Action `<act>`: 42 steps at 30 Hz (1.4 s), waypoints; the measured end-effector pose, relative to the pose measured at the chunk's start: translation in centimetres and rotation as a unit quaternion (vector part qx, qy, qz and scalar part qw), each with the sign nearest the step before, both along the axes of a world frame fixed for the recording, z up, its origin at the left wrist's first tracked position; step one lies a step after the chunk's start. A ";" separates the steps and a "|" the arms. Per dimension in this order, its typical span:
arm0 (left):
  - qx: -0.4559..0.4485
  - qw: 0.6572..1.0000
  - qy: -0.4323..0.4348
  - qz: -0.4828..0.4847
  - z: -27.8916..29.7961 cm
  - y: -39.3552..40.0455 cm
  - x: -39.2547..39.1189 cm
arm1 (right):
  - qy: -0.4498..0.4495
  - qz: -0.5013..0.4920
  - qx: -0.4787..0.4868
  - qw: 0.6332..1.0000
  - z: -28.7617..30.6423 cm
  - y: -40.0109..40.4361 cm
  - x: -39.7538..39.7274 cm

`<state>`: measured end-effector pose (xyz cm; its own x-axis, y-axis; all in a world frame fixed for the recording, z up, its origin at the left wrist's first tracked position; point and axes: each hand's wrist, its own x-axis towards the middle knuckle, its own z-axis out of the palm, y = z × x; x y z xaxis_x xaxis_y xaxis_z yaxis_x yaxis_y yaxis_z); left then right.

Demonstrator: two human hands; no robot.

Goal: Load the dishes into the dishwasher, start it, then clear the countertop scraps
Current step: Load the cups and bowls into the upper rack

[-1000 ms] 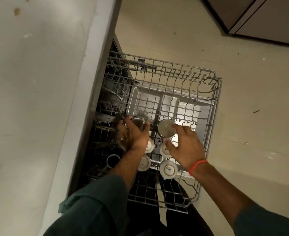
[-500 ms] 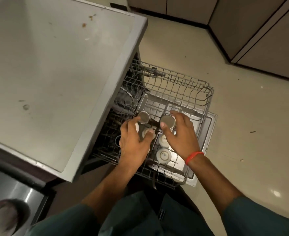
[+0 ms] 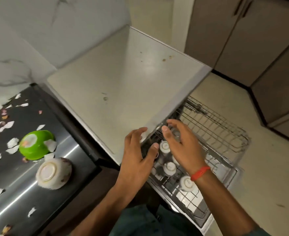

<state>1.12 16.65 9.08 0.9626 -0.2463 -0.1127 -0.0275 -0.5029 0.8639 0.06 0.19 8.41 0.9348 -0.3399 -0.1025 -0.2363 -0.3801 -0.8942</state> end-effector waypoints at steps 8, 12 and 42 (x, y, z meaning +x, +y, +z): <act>-0.062 0.992 -0.034 0.100 2.8 12.3 1.5 | -0.042 0.112 0.015 0.993 3.1 13.1 5.1; -0.065 0.985 -0.051 0.155 3.4 19.3 1.8 | -0.058 0.173 0.008 0.983 3.8 19.8 7.2; 0.094 0.838 0.015 0.537 -2.0 60.2 11.8 | -0.035 0.475 -0.055 0.878 3.8 43.4 14.7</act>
<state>12.89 76.83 7.09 0.6141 0.7851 -0.0812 0.5484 -0.3504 0.7592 14.73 43.59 12.22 0.8046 0.5918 -0.0493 0.2873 -0.4605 -0.8399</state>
